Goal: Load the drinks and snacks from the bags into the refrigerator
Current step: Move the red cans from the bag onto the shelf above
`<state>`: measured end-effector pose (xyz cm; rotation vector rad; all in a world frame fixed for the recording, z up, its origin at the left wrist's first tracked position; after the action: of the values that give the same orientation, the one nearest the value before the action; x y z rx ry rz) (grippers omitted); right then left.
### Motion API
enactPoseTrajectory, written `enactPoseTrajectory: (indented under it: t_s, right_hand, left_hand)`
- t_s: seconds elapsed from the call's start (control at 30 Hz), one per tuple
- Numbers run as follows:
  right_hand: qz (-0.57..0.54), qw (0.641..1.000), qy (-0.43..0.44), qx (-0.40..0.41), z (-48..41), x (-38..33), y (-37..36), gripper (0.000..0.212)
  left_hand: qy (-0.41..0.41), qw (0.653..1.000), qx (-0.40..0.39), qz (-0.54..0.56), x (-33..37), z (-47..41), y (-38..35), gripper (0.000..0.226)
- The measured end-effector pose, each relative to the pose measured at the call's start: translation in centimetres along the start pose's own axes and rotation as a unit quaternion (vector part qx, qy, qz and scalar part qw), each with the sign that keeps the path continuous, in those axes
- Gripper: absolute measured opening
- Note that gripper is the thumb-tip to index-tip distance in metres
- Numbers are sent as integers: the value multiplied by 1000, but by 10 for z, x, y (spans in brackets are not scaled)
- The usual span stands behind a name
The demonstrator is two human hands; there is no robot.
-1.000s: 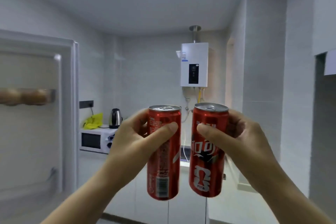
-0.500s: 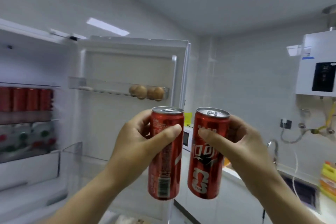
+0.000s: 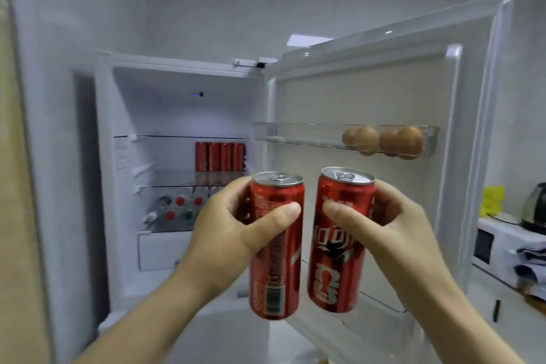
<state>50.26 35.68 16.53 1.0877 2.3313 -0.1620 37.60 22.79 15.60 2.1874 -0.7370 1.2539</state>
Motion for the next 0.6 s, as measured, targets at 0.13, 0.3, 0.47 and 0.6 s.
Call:
enactPoseTrajectory:
  t_s: [0.13,0.3,0.47,0.6]
  right_hand:
    - [-67,997,-4,-22,-15,19,-46,34]
    - [-108,993,-2,-52,-37,37,-104,34]
    - [-111,992,4,-58,-62,58,-162,36]
    - [-104,993,1,-58,-87,75,-213,41]
  left_hand:
    - [13,998,53,-29,-11,-5,43,42]
    - [23,995,94,-39,-27,-19,94,34]
    - [8,991,115,-61,-48,-41,155,42]
    - [-3,989,125,-75,-59,-65,206,35]
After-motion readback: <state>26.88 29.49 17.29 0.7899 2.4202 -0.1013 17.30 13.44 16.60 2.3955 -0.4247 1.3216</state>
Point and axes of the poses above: each hand's wrist, its own z-axis away from the middle knuckle, its own y-axis out of the back of the hand, x = y × z, the point moved 10 cm from there along -z, towards the middle knuckle, and after that the axes turned 14 degrees about y, right-handed, at the moved point
